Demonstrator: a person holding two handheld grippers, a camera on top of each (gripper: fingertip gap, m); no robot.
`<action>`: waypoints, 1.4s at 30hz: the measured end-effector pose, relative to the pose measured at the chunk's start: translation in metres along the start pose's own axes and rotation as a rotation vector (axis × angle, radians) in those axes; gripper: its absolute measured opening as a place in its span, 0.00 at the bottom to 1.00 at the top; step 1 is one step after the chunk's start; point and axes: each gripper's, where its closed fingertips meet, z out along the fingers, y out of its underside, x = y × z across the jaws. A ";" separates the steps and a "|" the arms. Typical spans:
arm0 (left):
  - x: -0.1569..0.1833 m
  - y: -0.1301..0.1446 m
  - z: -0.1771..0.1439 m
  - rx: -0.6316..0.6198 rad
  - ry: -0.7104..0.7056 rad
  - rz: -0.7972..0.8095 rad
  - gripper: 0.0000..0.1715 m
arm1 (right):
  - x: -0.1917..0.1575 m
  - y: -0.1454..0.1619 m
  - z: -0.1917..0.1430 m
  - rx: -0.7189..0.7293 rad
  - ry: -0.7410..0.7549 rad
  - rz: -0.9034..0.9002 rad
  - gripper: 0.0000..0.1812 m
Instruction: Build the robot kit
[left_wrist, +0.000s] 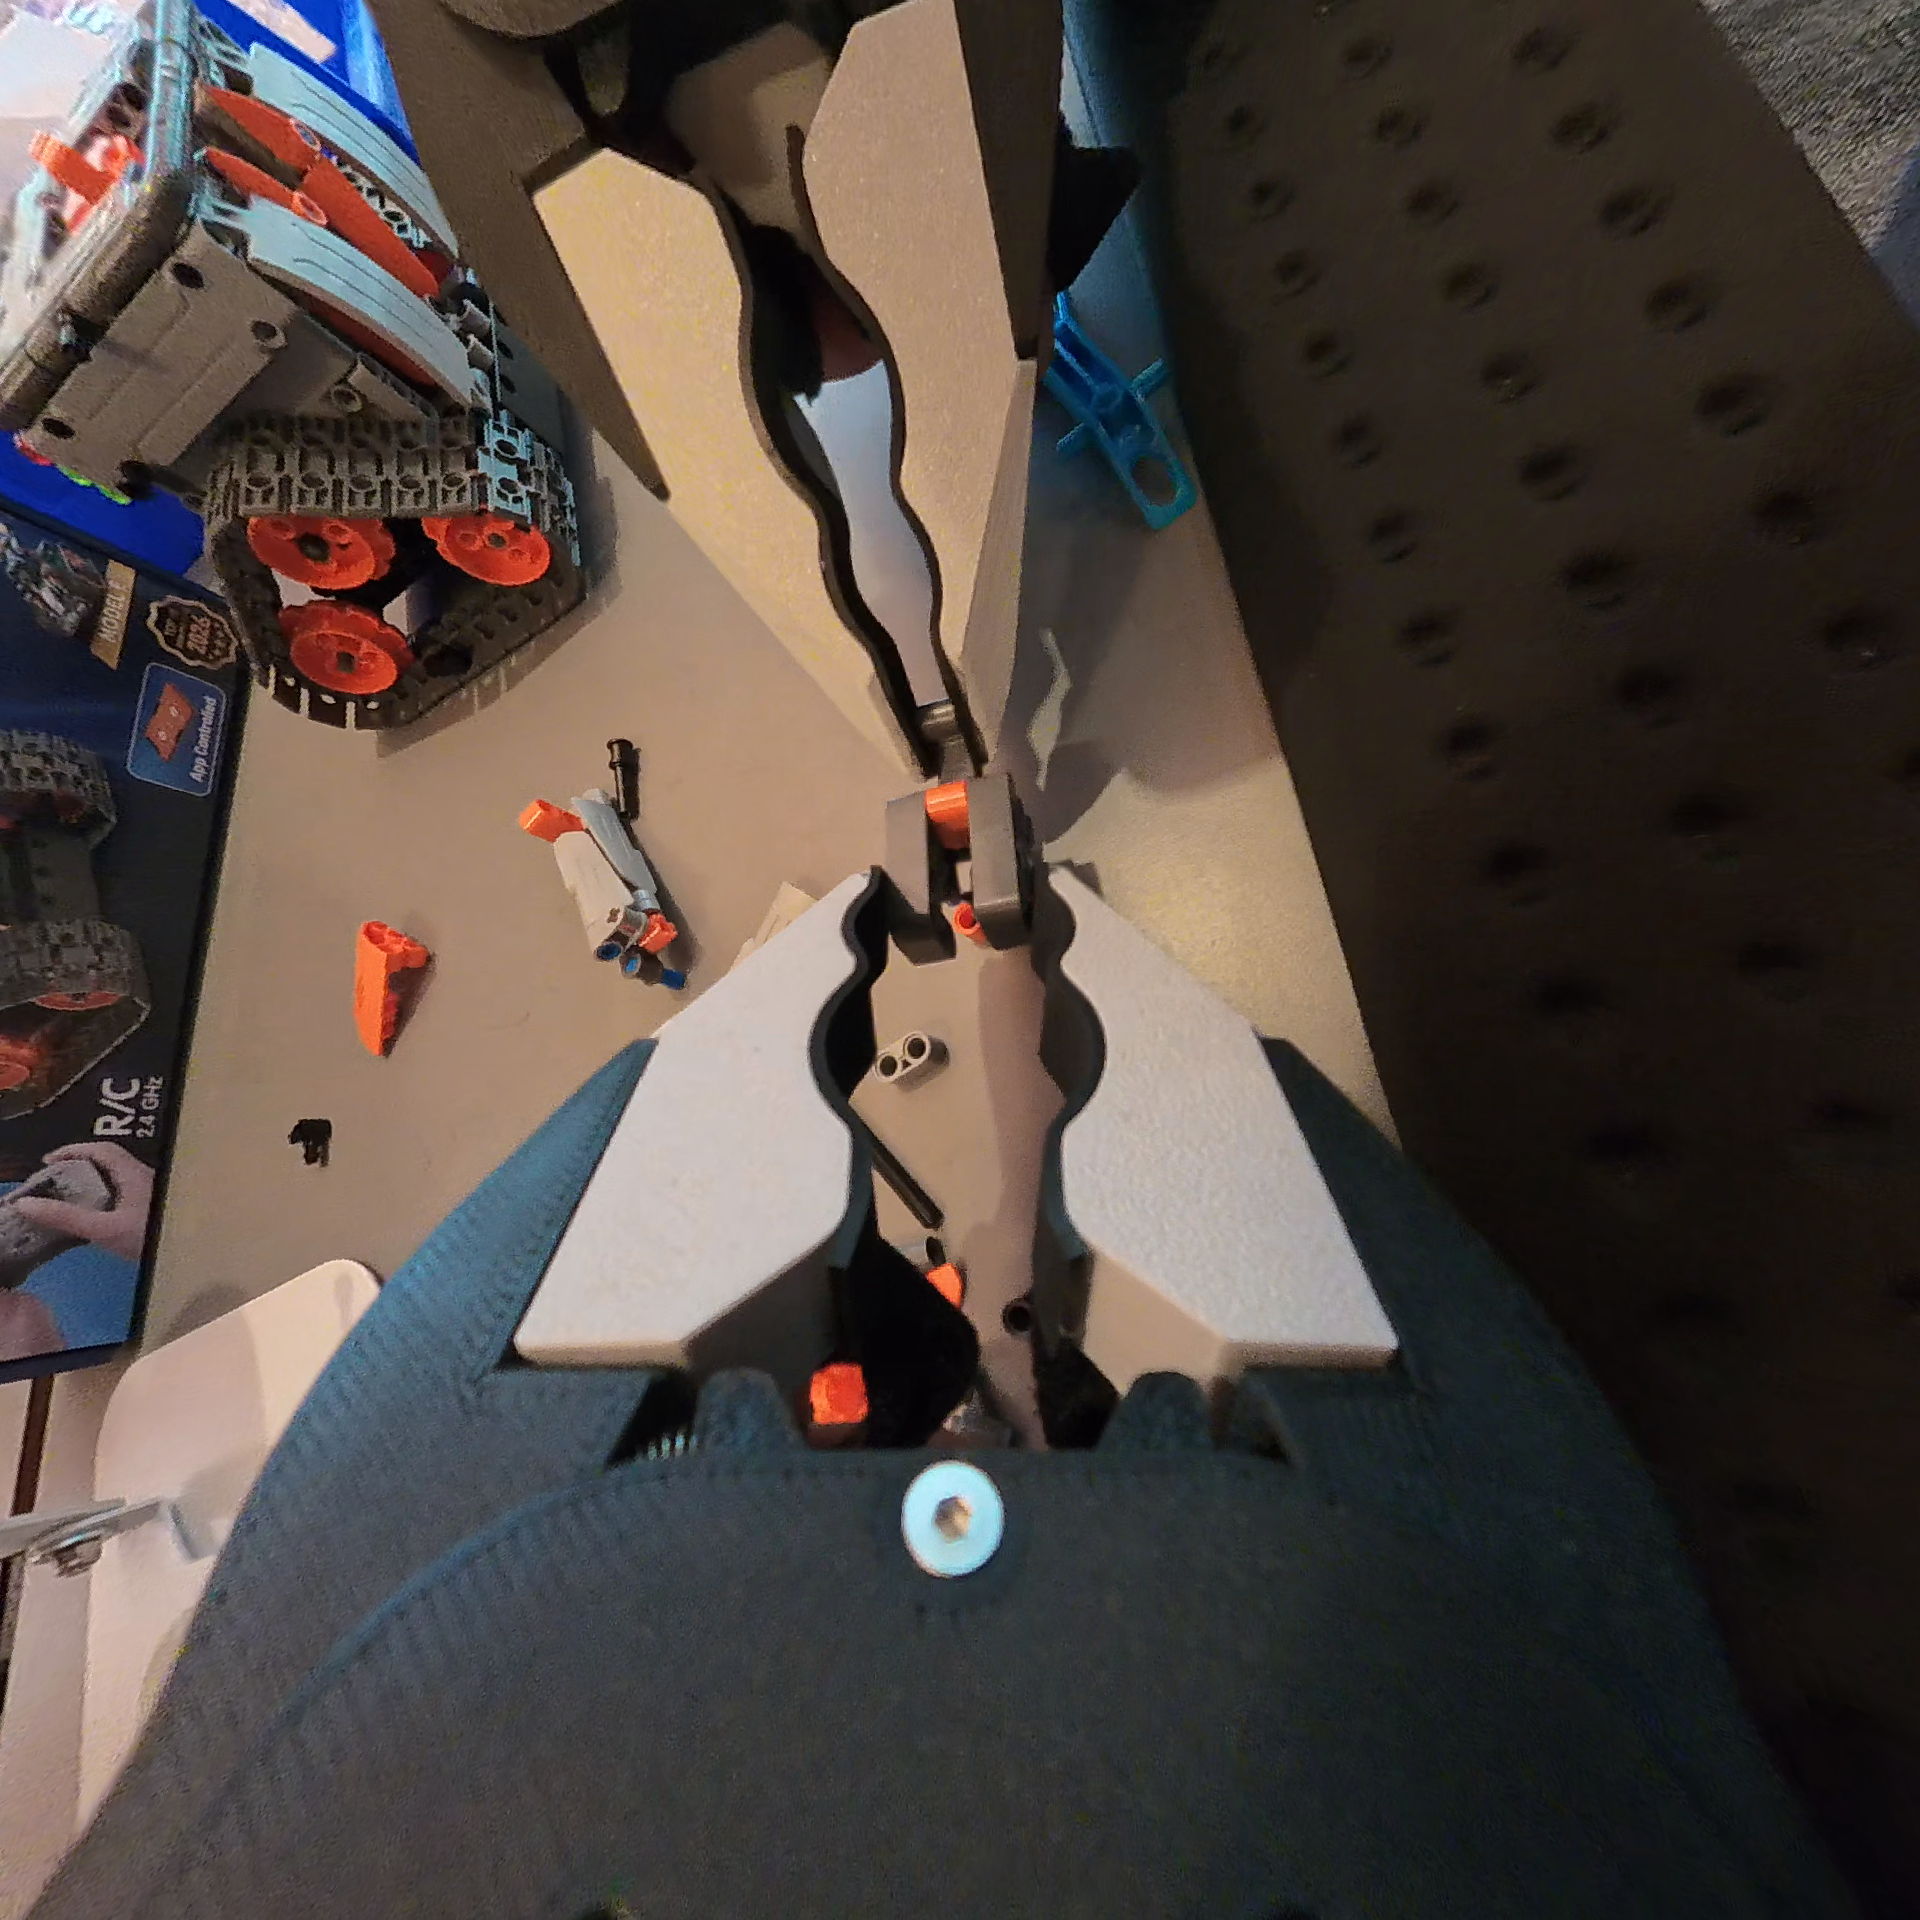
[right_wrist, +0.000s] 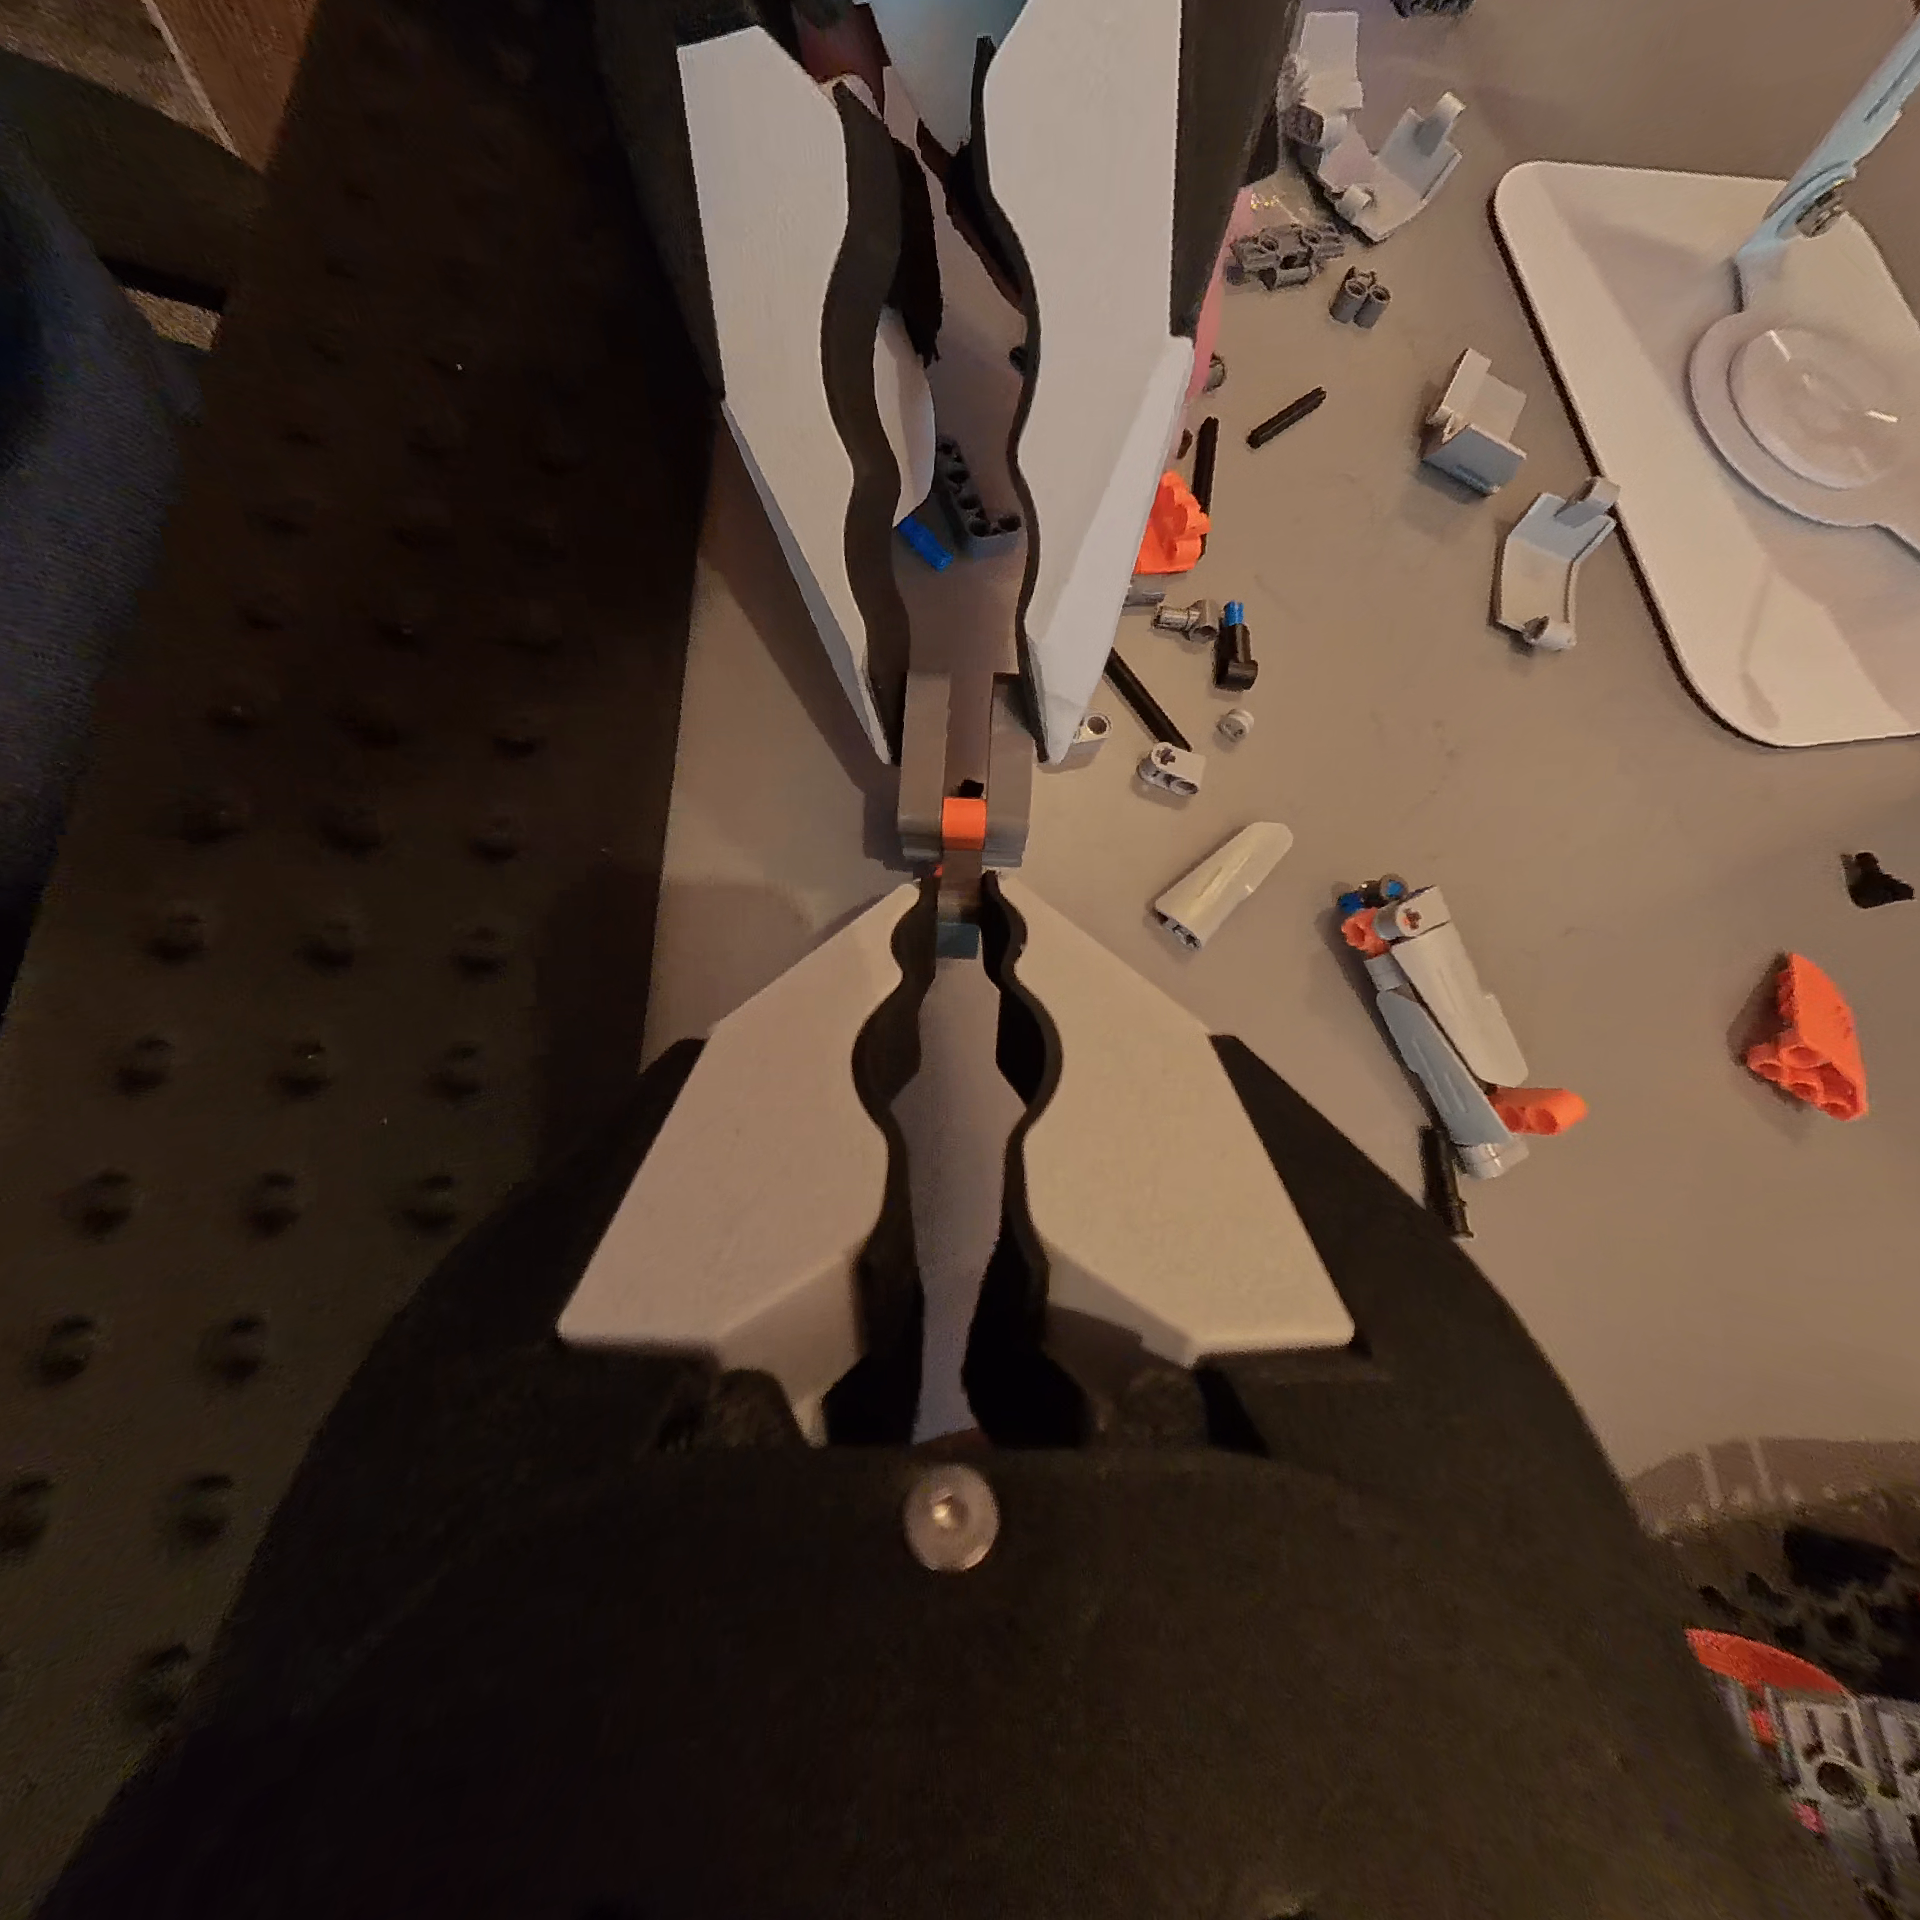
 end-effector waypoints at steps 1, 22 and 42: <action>0.000 0.000 0.000 0.000 0.004 -0.011 0.14 | 0.001 0.000 0.000 0.005 -0.003 0.009 0.03; 0.000 0.004 0.002 0.012 0.052 -0.102 0.14 | 0.002 -0.005 0.003 0.047 -0.059 0.089 0.03; 0.003 0.005 0.006 0.001 0.066 -0.112 0.15 | 0.000 0.004 0.000 0.026 -0.073 0.101 0.03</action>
